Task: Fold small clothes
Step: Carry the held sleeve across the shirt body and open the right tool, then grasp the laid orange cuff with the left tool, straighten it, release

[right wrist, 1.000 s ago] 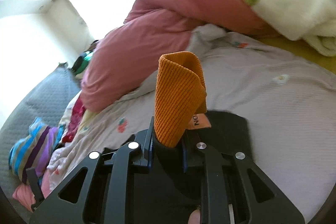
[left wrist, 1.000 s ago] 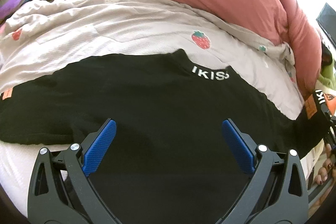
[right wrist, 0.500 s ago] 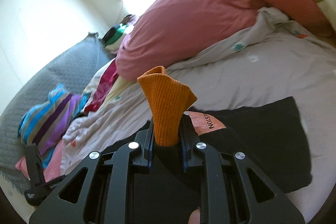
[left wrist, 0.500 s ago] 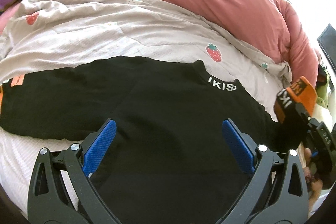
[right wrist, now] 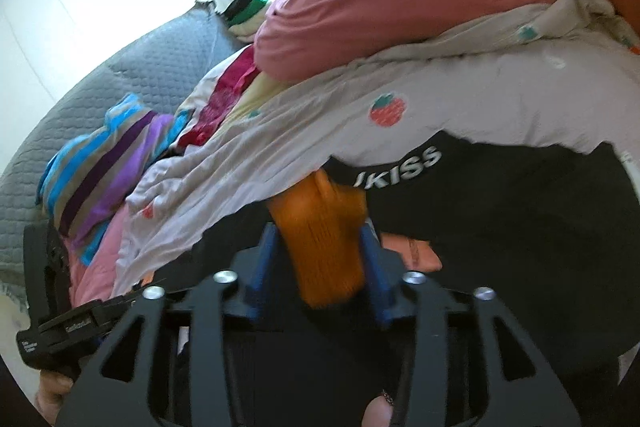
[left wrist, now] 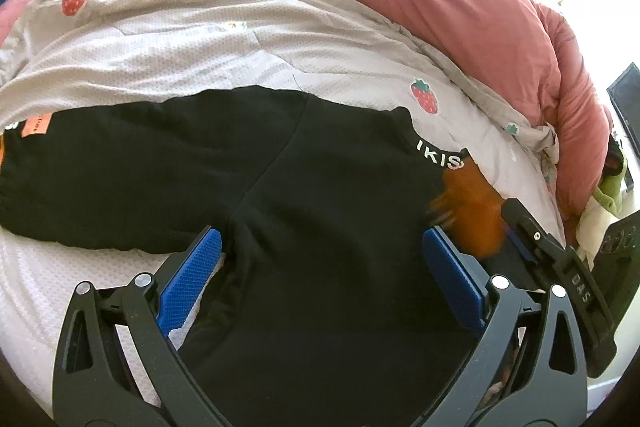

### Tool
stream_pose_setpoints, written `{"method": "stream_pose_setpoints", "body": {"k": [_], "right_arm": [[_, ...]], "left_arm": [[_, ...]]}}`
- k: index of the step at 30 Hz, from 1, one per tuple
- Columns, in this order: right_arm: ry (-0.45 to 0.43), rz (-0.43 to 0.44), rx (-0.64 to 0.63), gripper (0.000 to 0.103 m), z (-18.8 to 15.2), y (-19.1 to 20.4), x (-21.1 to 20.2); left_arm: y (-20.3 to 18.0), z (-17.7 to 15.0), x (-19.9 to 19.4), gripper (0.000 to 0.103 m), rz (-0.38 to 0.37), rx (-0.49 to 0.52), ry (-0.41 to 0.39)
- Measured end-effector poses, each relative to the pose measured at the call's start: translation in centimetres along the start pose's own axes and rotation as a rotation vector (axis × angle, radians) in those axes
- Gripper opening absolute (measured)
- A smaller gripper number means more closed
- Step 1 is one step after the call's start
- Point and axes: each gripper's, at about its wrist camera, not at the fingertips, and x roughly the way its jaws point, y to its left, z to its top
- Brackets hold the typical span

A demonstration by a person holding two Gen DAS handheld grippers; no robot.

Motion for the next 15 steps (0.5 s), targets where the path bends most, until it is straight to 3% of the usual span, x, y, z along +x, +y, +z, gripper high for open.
{"method": "stream_pose_setpoints", "body": {"k": [3, 7, 12, 13, 15], "right_arm": [[0.006, 0.030, -0.021, 0.050, -0.2, 0.6, -0.4], [-0.012, -0.012, -0.033, 0.052, -0.2, 0.3, -1.6], [-0.029, -0.092, -0.009, 0.052, -0.4, -1.8, -3.2], [-0.032, -0.103, -0.004, 0.052, -0.4, -2.2, -3.5], [-0.043, -0.127, 0.014, 0.052, -0.5, -3.2, -4.4]], "left_arm": [[0.2, -0.2, 0.4, 0.095, -0.020, -0.010, 0.010], [-0.3, -0.8, 1.7, 0.095, -0.060, -0.003, 0.048], [-1.8, -2.2, 3.8, 0.092, -0.204, -0.017, 0.131], [-2.2, -2.4, 4.3, 0.089, -0.216, -0.016, 0.144], [-2.7, -2.7, 5.0, 0.073, -0.242, -0.024, 0.171]]}}
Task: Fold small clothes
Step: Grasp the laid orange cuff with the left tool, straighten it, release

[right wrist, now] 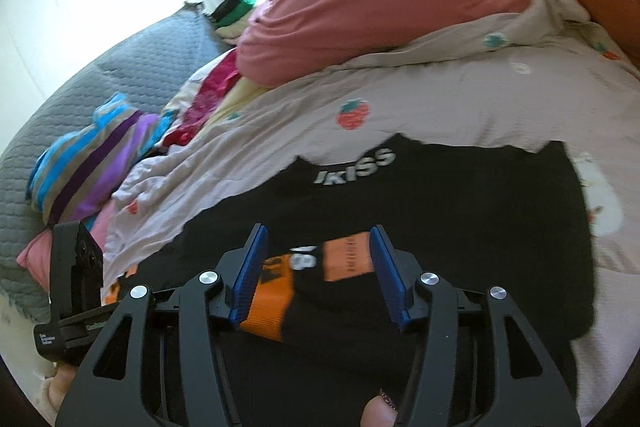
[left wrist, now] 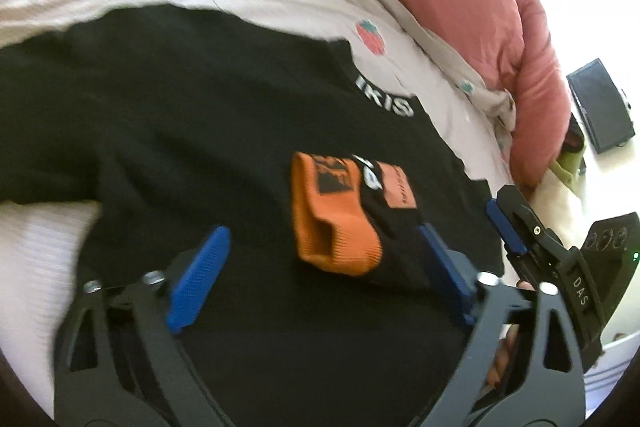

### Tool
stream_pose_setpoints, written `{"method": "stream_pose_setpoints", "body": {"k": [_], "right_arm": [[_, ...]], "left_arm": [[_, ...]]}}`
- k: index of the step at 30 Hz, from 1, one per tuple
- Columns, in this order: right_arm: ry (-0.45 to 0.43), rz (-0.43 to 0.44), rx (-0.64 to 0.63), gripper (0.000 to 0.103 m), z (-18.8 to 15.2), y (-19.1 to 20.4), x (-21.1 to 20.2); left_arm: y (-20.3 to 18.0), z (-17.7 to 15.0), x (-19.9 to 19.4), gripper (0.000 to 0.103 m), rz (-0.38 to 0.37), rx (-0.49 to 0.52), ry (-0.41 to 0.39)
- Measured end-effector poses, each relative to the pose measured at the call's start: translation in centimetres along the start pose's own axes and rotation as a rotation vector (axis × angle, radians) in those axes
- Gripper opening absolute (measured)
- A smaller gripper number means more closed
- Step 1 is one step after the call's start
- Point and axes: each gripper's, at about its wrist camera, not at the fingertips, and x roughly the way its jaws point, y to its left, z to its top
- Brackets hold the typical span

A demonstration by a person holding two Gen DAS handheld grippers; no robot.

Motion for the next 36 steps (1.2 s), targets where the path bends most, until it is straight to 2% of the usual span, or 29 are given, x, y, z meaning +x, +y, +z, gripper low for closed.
{"method": "stream_pose_setpoints", "body": {"k": [5, 8, 13, 16, 18, 24, 30, 36], "right_arm": [[-0.026, -0.048, 0.027, 0.052, 0.2, -2.4, -1.5], [-0.036, -0.075, 0.042, 0.052, 0.3, -3.7, -2.4], [-0.037, -0.111, 0.068, 0.052, 0.1, -5.5, -3.0], [-0.038, -0.127, 0.083, 0.052, -0.1, -6.4, -3.4], [-0.038, -0.137, 0.091, 0.052, -0.1, -6.9, -3.6], [-0.037, -0.166, 0.100, 0.052, -0.3, -7.7, -4.1], [-0.032, -0.192, 0.094, 0.052, -0.5, -8.0, -4.3], [-0.022, -0.197, 0.068, 0.052, -0.5, -7.2, -3.8]], "left_arm": [[-0.8, 0.0, 1.8, 0.065, -0.018, -0.016, 0.039], [-1.2, 0.2, 2.5, 0.065, -0.015, -0.022, 0.049], [-1.6, 0.4, 3.7, 0.051, 0.032, -0.020, 0.055], [-1.9, 0.4, 4.3, 0.030, 0.073, 0.008, 0.055], [-2.2, 0.4, 4.4, 0.012, 0.091, 0.039, 0.042], [-3.9, 0.9, 2.7, 0.006, 0.096, 0.149, -0.016], [-6.0, 2.0, -1.6, 0.005, 0.158, 0.259, -0.158], [-5.2, 2.6, -3.7, 0.005, 0.225, 0.279, -0.215]]}}
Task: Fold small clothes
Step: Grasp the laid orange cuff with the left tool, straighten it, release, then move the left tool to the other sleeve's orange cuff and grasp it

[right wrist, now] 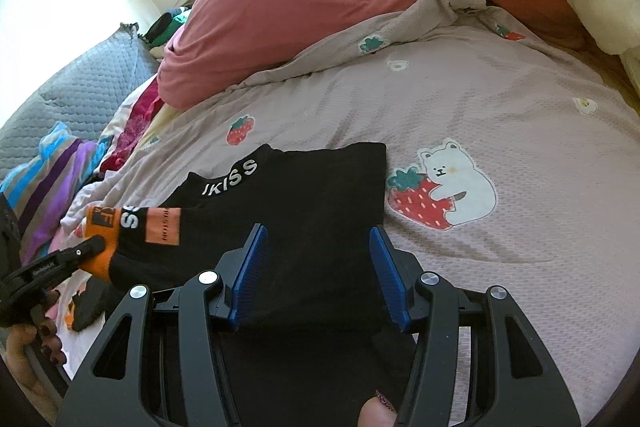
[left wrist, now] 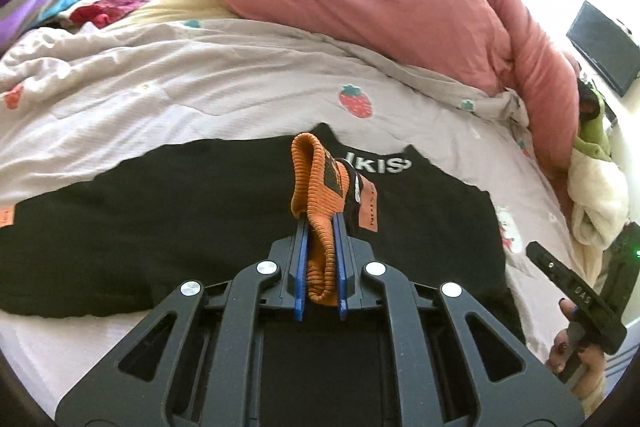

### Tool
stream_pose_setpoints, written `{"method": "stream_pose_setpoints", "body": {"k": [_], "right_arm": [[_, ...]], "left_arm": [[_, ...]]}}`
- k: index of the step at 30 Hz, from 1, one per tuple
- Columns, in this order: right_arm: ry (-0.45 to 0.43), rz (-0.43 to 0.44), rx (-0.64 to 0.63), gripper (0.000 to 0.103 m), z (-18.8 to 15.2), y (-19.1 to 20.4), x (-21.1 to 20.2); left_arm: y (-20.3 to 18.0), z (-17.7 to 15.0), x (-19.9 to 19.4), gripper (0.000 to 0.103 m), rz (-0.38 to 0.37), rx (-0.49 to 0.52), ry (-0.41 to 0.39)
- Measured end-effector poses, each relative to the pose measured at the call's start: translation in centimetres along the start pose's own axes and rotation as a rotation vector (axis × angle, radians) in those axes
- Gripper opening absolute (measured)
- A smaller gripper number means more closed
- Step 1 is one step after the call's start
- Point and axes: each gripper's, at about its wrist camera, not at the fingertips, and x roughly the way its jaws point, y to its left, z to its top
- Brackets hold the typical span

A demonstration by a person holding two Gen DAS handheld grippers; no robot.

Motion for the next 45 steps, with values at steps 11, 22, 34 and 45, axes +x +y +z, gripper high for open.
{"method": "stream_pose_setpoints", "body": {"k": [11, 22, 34, 45], "right_arm": [[0.026, -0.016, -0.091, 0.052, -0.4, 2.6, 1.0], [0.101, -0.027, -0.175, 0.057, -1.5, 4.6, 3.2], [0.256, -0.068, -0.225, 0.068, -4.4, 5.1, 6.7], [0.243, -0.011, -0.188, 0.070, -3.7, 6.2, 4.6]], "left_arm": [[2.5, -1.0, -0.1, 0.007, 0.074, -0.058, 0.000], [1.2, -1.7, 2.1, 0.018, 0.048, 0.001, 0.078], [2.2, -4.2, 5.5, 0.020, 0.097, 0.021, 0.171], [3.0, -3.9, 1.7, 0.030, 0.129, -0.019, 0.089]]}}
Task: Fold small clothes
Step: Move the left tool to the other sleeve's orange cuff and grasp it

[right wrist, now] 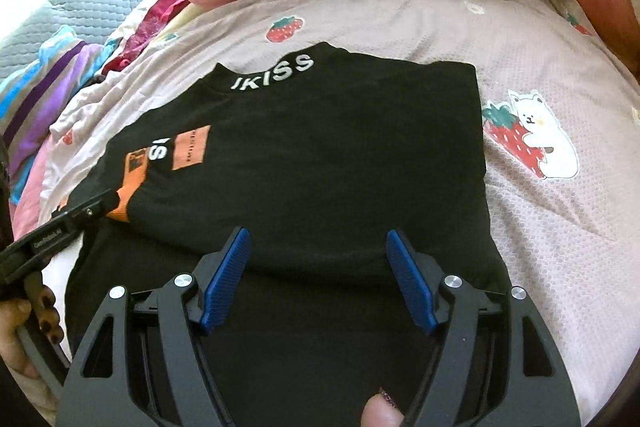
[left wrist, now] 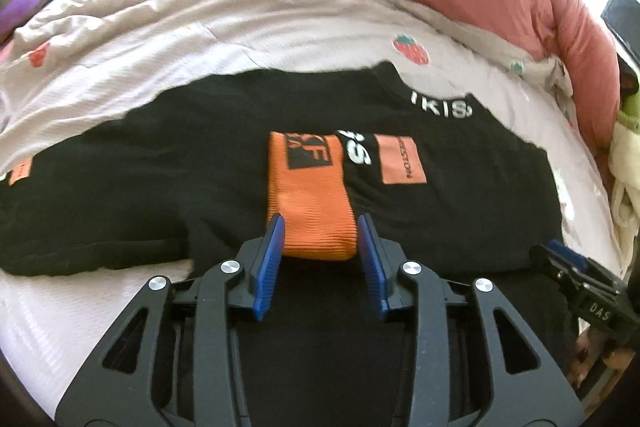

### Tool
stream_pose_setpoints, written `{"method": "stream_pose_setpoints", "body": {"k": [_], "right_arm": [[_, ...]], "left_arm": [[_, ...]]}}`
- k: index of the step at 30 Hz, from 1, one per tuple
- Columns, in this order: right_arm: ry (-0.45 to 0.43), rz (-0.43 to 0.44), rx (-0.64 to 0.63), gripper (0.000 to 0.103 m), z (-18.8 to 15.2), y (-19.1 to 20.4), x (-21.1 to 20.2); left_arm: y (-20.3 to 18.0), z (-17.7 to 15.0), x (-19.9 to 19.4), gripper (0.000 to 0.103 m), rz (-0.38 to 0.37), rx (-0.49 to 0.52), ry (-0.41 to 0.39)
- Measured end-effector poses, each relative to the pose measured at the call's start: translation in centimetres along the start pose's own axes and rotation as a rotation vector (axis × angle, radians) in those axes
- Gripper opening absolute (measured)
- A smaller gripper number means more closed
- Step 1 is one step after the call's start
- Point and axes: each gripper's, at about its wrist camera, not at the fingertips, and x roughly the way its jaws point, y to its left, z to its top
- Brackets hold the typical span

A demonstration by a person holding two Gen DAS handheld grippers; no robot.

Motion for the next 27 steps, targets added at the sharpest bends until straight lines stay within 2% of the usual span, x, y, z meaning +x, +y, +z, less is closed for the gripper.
{"method": "stream_pose_setpoints", "body": {"k": [1, 3, 4, 6, 12, 14, 21, 27], "right_arm": [[-0.002, 0.001, -0.006, 0.070, 0.1, 0.2, -0.1], [-0.016, 0.011, -0.019, 0.072, 0.2, 0.8, -0.8], [-0.024, 0.016, -0.018, 0.086, 0.3, 1.0, -1.0], [-0.046, 0.035, -0.016, 0.093, 0.4, 1.4, -1.7], [-0.069, 0.044, -0.045, 0.094, 0.7, 3.2, -2.5], [-0.076, 0.053, -0.056, 0.094, 0.8, 3.8, -2.8], [-0.116, 0.047, -0.142, 0.098, 1.0, 6.9, -3.6], [-0.120, 0.089, -0.194, 0.098, 1.4, 9.9, -3.6]], "left_arm": [[0.2, 0.0, -0.3, 0.032, 0.003, -0.005, -0.008], [0.7, 0.0, -1.1, 0.045, 0.012, -0.022, -0.027], [1.0, 0.0, -1.5, 0.047, 0.011, -0.031, -0.034], [1.5, 0.0, -2.2, 0.057, 0.019, -0.046, -0.051], [3.2, -0.2, -4.4, 0.081, 0.051, -0.090, -0.100], [3.8, -0.4, -5.0, 0.085, 0.057, -0.106, -0.112], [6.0, -1.1, -6.8, 0.085, 0.070, -0.155, -0.136], [8.6, -1.8, -7.9, 0.085, 0.110, -0.205, -0.150]]}}
